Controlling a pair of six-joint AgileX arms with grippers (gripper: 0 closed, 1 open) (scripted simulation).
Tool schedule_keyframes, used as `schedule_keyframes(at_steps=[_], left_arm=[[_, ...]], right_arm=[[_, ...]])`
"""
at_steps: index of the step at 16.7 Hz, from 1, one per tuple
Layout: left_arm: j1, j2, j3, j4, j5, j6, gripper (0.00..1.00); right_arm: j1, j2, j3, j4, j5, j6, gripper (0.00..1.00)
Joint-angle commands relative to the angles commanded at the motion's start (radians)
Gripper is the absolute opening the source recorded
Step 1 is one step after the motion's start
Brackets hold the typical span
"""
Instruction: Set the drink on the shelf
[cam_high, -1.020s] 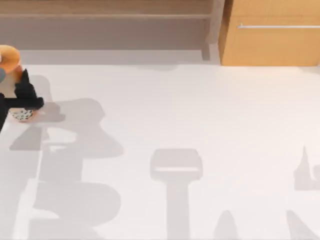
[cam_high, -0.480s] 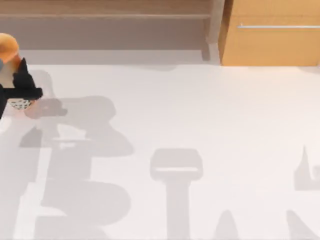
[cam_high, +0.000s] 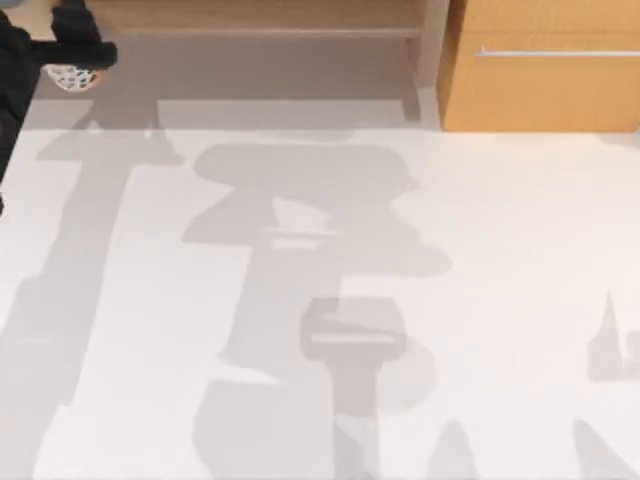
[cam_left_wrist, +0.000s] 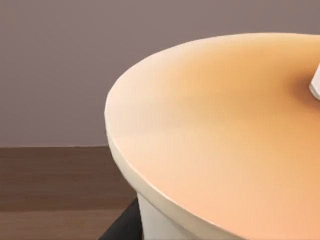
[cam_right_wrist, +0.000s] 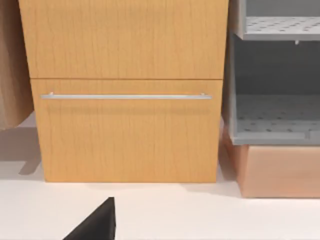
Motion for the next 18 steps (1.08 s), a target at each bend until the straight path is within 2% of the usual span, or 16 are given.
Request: schedule_keyframes(at_steps=[6,11,15,18], left_arm=[[-0.11,-0.017,0.272,-0.399,-0.093,-0.018,0.0],[-0.157,0.018,0.493,-0.678,-0.177,-0.025,0.0],[-0.168,0.052,0.615,-0.804,-0.224,-0.022,0.0],[-0.17,0.062,0.642,-0.83,-0.235,-0.02,0.0]], right_arm=[[0.0,0.0,0.0,0.0,0.0,0.0,1.0],[0.0,0.0,0.0,0.0,0.0,0.0,1.0],[0.0,0.0,0.0,0.0,0.0,0.0,1.0],[0.0,0.0,0.0,0.0,0.0,0.0,1.0]])
